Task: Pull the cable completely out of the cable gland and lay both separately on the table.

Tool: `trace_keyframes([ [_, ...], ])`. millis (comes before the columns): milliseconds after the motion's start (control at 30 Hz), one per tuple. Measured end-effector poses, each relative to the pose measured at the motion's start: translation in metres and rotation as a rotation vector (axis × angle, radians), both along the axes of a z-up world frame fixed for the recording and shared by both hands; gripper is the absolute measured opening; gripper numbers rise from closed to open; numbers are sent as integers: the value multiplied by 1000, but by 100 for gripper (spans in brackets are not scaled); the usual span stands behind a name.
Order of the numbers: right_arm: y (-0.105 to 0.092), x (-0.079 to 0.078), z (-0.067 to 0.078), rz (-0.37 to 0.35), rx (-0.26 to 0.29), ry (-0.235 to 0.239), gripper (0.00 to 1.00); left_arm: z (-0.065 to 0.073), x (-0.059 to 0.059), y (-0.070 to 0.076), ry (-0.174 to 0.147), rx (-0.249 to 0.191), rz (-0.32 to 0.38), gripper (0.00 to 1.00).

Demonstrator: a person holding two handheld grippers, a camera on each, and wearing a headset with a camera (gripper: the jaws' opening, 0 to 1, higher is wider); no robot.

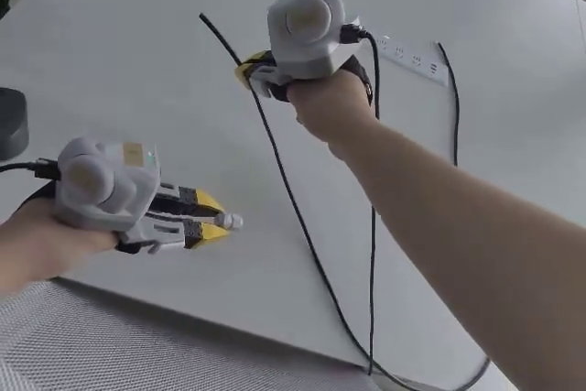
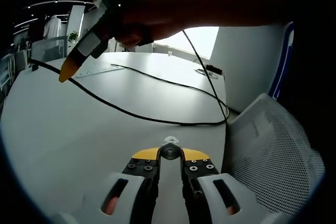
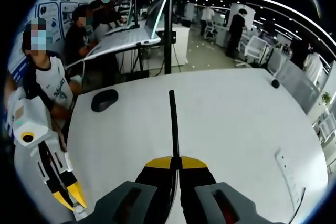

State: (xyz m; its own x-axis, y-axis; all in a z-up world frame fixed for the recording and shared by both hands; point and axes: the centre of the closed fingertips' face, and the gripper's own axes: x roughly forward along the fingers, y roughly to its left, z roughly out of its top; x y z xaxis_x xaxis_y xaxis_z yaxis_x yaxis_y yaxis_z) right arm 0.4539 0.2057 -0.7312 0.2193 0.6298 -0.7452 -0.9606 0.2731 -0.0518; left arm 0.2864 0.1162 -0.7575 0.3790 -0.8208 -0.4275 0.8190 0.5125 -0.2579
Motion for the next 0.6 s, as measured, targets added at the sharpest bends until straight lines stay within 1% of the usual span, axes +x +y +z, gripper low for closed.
trace_keyframes([
  [67, 8, -8, -10, 40, -16, 8, 0, -7, 2, 4, 4, 5, 16, 16],
  [100, 13, -14, -17, 68, -28, 24, 0, -10, 3, 6, 7, 9, 25, 16],
  [167, 19, -21, -28, 110, -59, 24, 0, -15, 5, 10, 16, 3, 37, 16],
  [267, 27, -31, -42, 150, -88, 28, 0, -21, 10, 15, 14, 13, 48, 16],
  [300, 28, -33, -46, 157, -96, 29, 0, -21, 11, 17, 16, 15, 51, 16],
  [400, 33, -38, -53, 187, -121, 13, 0, -21, 16, 20, 7, 19, 56, 16],
  [433, 34, -41, -56, 195, -129, 16, 0, -22, 18, 22, 2, 20, 55, 16],
  [533, 37, -47, -62, 221, -150, 12, 0, -30, 18, 27, 6, 38, 48, 16],
  [600, 38, -51, -67, 233, -162, 17, 0, -36, 18, 31, 9, 45, 50, 16],
])
